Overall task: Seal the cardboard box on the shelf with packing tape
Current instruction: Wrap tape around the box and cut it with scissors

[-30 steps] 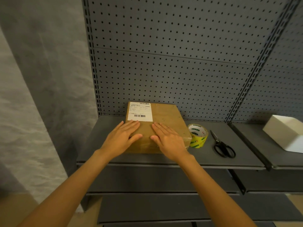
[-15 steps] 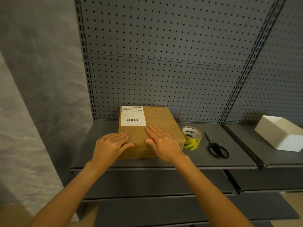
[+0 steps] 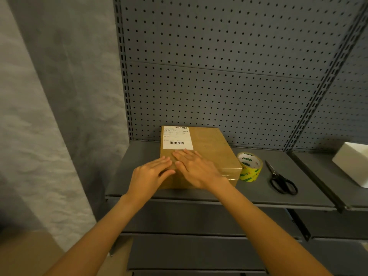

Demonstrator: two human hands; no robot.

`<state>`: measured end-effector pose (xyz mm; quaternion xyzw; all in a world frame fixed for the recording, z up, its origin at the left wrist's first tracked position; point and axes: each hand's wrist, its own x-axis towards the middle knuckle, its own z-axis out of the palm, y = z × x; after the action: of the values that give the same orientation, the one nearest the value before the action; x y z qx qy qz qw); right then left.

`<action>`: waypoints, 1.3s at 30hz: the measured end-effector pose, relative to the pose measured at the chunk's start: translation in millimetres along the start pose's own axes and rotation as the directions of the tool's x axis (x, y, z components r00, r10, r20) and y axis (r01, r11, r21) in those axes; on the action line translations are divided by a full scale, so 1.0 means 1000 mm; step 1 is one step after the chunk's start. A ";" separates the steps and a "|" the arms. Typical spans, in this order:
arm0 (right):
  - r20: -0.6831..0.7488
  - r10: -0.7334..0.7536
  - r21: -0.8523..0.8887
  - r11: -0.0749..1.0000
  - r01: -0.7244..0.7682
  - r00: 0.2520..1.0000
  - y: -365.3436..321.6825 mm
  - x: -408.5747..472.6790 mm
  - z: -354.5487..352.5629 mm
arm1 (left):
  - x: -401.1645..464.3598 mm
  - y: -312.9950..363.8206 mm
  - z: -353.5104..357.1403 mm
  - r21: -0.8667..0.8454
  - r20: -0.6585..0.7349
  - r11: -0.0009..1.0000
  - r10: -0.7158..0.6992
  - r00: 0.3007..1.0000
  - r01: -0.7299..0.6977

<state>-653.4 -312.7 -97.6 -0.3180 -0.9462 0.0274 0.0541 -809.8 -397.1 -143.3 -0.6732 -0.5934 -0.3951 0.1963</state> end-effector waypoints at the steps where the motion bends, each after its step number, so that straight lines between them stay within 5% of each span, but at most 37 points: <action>1: 0.009 0.024 0.001 1.000 -0.024 1.000 0.003 0.000 0.000 | -0.002 0.000 0.000 0.000 0.012 1.000 -0.002 1.000 0.002; 17: 0.046 0.146 0.058 0.987 -0.148 0.988 0.032 -0.027 -0.013 | 0.016 0.004 -0.018 0.038 0.211 0.996 -0.090 0.973 0.084; 24: -0.094 0.189 0.163 0.972 -0.172 0.977 0.048 -0.038 -0.025 | 0.061 0.046 -0.003 0.129 0.432 0.981 -0.186 0.882 0.144; 32: -0.150 0.480 0.435 0.817 -0.378 0.865 0.120 -0.077 -0.047 | 0.079 0.069 0.027 0.139 0.683 0.976 -0.218 0.697 0.170; 39: -0.060 0.472 0.343 0.837 -0.426 0.880 0.160 -0.093 -0.025 | 0.090 0.072 0.048 0.141 0.667 0.970 -0.239 0.705 0.196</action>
<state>-481.1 -241.1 -94.4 -0.5192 -0.8214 0.1696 0.1644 -728.2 -319.7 -88.6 -0.6898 -0.7106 -0.1240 -0.0620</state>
